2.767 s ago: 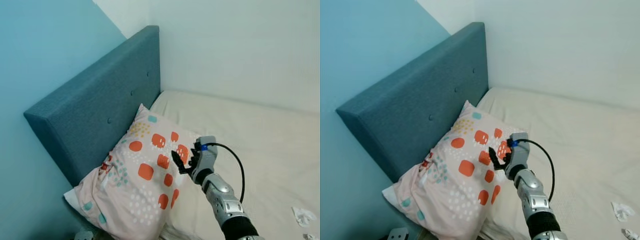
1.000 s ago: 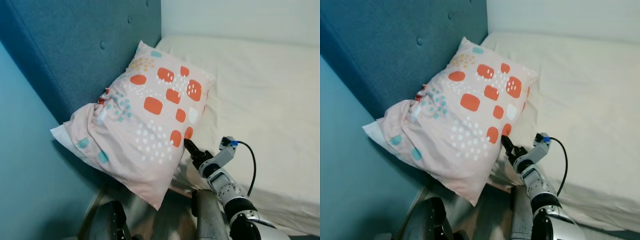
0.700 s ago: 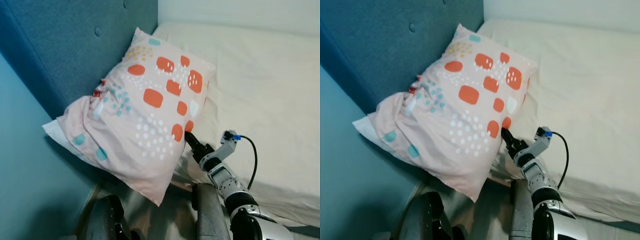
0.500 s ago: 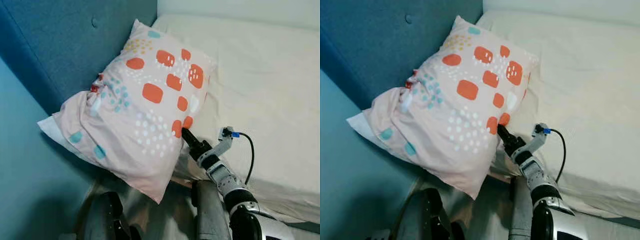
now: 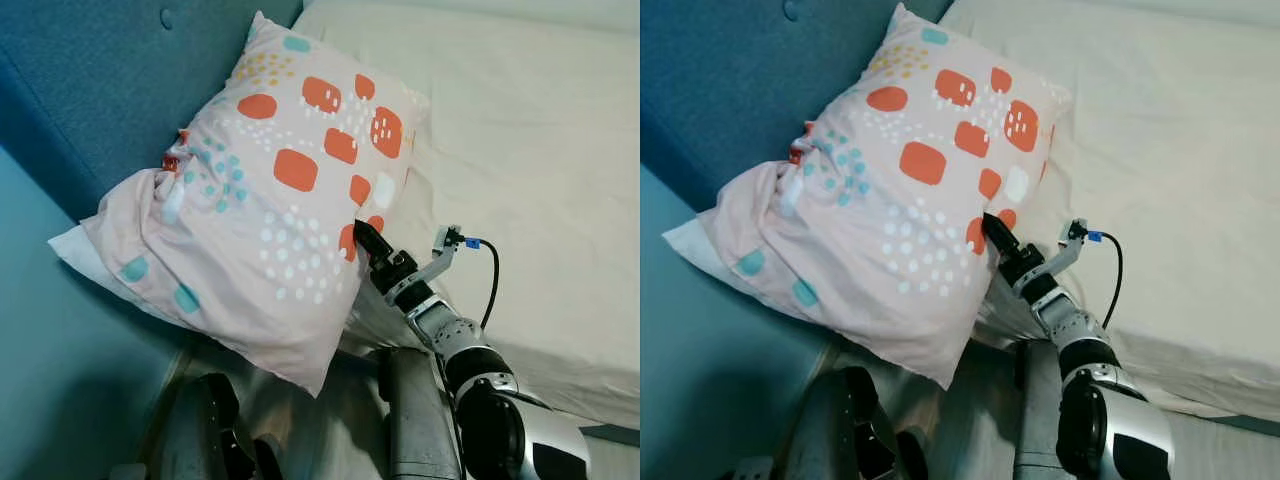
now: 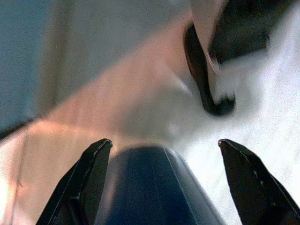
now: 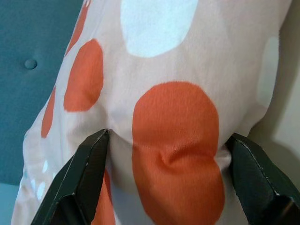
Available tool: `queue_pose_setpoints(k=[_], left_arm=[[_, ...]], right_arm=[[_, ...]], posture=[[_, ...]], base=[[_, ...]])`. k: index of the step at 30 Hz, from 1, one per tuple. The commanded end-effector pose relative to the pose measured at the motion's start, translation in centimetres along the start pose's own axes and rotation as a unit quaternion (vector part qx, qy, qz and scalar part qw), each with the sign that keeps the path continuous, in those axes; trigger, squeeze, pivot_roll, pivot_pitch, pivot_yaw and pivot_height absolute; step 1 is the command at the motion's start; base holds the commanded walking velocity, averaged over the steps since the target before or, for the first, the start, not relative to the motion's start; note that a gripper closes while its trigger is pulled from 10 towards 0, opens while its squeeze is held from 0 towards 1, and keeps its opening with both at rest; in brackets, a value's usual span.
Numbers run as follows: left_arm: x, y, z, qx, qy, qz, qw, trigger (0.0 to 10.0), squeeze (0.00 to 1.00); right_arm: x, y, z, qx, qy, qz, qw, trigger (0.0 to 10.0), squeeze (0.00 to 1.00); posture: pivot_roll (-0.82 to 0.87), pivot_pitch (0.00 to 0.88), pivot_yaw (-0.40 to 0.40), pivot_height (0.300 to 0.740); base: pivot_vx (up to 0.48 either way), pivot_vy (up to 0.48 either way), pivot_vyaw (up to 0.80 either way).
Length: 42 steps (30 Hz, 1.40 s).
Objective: Clean up the room
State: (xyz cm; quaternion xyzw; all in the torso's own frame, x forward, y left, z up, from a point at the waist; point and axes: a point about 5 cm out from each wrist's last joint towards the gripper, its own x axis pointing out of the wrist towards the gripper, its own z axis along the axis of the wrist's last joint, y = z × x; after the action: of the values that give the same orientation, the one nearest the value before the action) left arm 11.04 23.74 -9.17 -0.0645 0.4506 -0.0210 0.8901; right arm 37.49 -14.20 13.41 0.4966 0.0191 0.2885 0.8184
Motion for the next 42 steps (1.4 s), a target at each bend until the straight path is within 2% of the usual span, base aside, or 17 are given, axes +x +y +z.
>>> queue_pose_setpoints(k=[1, 2, 3, 4, 5, 16, 17, 19, 23, 24, 26, 28, 29, 31, 32, 33, 42], left_arm=[[-1.1, 0.3, -2.8, -0.008, 0.048, 0.003, 0.999, 10.0, 0.0], [-1.1, 0.3, -2.8, -0.008, 0.048, 0.003, 0.999, 10.0, 0.0], [-1.2, 0.3, -2.9, -0.008, 0.049, 0.001, 0.999, 10.0, 0.0], [-1.2, 0.3, -2.9, -0.008, 0.049, 0.001, 0.999, 10.0, 0.0], [-1.3, 0.2, -3.2, -0.008, 0.05, -0.001, 0.999, 10.0, 0.0], [-1.5, 0.4, -3.3, -0.006, 0.049, -0.004, 0.999, 10.0, 0.0], [-1.5, 0.4, -3.3, -0.005, 0.047, -0.006, 0.999, 10.0, 0.0], [-1.5, 0.4, -3.3, -0.005, 0.047, -0.006, 0.999, 10.0, 0.0], [-1.5, 0.4, -3.2, -0.004, 0.044, -0.007, 0.999, 10.0, 0.0], [-1.5, 0.4, -3.2, -0.004, 0.043, -0.008, 0.999, 10.0, 0.0], [-1.5, 0.4, -3.2, -0.004, 0.043, -0.008, 0.999, 10.0, 0.0], [-1.5, 0.3, -3.2, -0.004, 0.041, -0.008, 0.999, 10.0, 0.0], [-1.5, 0.3, -3.2, -0.004, 0.041, -0.008, 0.999, 10.0, 0.0], [-1.4, 0.1, -3.0, -0.006, 0.038, -0.008, 0.999, 10.0, 0.0], [-1.4, 0.1, -3.0, -0.006, 0.038, -0.008, 0.999, 10.0, 0.0], [-1.2, -0.1, -2.8, -0.007, 0.032, -0.011, 0.999, 10.0, 0.0], [-0.8, -0.4, -2.0, -0.008, 0.018, -0.017, 1.0, 10.0, 0.0]], right_arm=[[0.2, 0.0, -0.6, 0.008, 0.019, -0.008, 1.0, 10.0, 0.0], [0.2, 0.0, -0.6, 0.008, 0.019, -0.008, 1.0, 10.0, 0.0], [0.3, 0.0, -0.7, 0.0, 0.031, -0.013, 0.999, 1.5, 0.0], [0.3, 0.0, -0.7, 0.0, 0.031, -0.013, 0.999, 1.5, 0.0], [0.5, 0.2, -0.9, -0.01, 0.048, -0.01, 0.999, 0.0, 0.0], [1.1, 0.8, -0.5, -0.004, 0.038, 0.009, 0.999, 0.0, 0.0], [1.5, 1.0, 0.5, -0.016, 0.009, -0.009, 1.0, 0.0, 0.0], [1.5, 1.0, 0.5, -0.016, 0.009, -0.009, 1.0, 0.0, 0.0], [2.0, 1.5, 3.1, -0.043, -0.048, -0.036, 0.997, 0.0, 0.0], [2.2, 1.9, 4.7, -0.055, -0.083, -0.051, 0.994, 0.0, 0.0], [2.2, 1.9, 4.7, -0.055, -0.083, -0.051, 0.994, 0.0, 0.0], [2.7, 3.8, 9.4, -0.086, -0.167, -0.06, 0.98, 0.0, 0.0], [2.7, 3.8, 9.4, -0.086, -0.167, -0.06, 0.98, 0.0, 0.0], [2.8, 5.8, 12.9, -0.109, -0.225, -0.05, 0.967, 0.0, 0.0], [2.8, 5.8, 12.9, -0.109, -0.225, -0.05, 0.967, 0.0, 0.0], [2.6, 6.9, 14.7, -0.127, -0.252, -0.046, 0.958, 0.0, 0.0], [1.4, 9.0, 18.7, -0.157, -0.317, -0.043, 0.934, 0.0, 0.0]], posture=[[0.0, 0.416, 0.043, 0.465], [0.0, 0.416, 0.043, 0.465], [0.0, 0.42, 0.043, 0.465], [0.0, 0.42, 0.043, 0.465], [0.01, 0.433, 0.043, 0.465], [0.01, 0.443, 0.045, 0.465], [0.02, 0.451, 0.044, 0.465], [0.02, 0.451, 0.044, 0.465], [0.02, 0.452, 0.045, 0.465], [0.02, 0.451, 0.044, 0.465], [0.02, 0.451, 0.044, 0.465], [0.02, 0.45, 0.04, 0.465], [0.02, 0.45, 0.04, 0.465], [0.02, 0.448, 0.038, 0.465], [0.02, 0.448, 0.038, 0.465], [0.02, 0.446, 0.037, 0.465], [0.03, 0.443, 0.034, 0.465]], base=[[0.0, 0.0, 0.0], [0.0, 0.0, 0.0], [0.0, 0.0, 0.0], [0.0, 0.0, 0.0], [0.0, 0.0, 0.0], [0.0, 0.0, 0.0], [0.0, 0.0, 0.0], [0.0, 0.0, 0.0], [0.0, 0.0, 0.0], [0.0, 0.0, 0.0], [0.0, 0.0, 0.0], [0.0, 0.0, 0.0], [0.0, 0.0, 0.0], [0.0, 0.0, 0.0], [0.0, 0.0, 0.0], [0.0, 0.0, 0.0], [0.0, 0.0, 0.0]])
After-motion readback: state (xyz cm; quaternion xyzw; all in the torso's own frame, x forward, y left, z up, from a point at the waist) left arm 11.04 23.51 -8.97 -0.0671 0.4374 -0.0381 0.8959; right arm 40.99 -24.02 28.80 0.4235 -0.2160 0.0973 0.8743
